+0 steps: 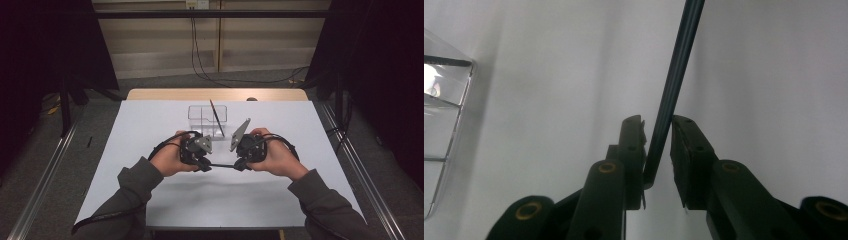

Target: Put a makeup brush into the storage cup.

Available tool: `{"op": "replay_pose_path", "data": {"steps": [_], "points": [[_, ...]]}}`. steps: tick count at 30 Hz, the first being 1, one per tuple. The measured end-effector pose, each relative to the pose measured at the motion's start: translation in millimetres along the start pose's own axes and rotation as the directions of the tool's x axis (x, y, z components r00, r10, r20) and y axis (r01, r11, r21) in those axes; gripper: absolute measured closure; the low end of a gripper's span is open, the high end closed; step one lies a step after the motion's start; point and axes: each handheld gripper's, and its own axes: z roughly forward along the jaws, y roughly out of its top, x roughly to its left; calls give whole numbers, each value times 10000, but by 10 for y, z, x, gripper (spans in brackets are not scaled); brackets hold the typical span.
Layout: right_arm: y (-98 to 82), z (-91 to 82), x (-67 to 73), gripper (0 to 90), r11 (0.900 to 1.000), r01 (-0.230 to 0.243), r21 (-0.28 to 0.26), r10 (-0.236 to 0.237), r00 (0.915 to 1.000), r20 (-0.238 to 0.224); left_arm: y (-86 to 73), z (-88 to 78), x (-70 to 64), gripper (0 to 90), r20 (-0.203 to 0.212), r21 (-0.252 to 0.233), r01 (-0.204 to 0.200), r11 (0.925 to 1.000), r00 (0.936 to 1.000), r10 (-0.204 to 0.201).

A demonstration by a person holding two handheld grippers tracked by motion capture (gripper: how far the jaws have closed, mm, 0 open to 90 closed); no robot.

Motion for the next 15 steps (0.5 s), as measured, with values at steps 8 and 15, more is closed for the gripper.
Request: {"op": "replay_pose_path", "data": {"steps": [8, 15], "points": [[13, 1, 6, 817, 9997, 13, -236, -13, 10000, 17, -11, -16, -39, 845, 417, 440, -148, 9989, 9990, 129], [-69, -32, -106, 580, 9892, -613, -1328, 640, 9978, 158, -73, -29, -52, 859, 736, 211, 535, 9983, 9958, -550]]}}
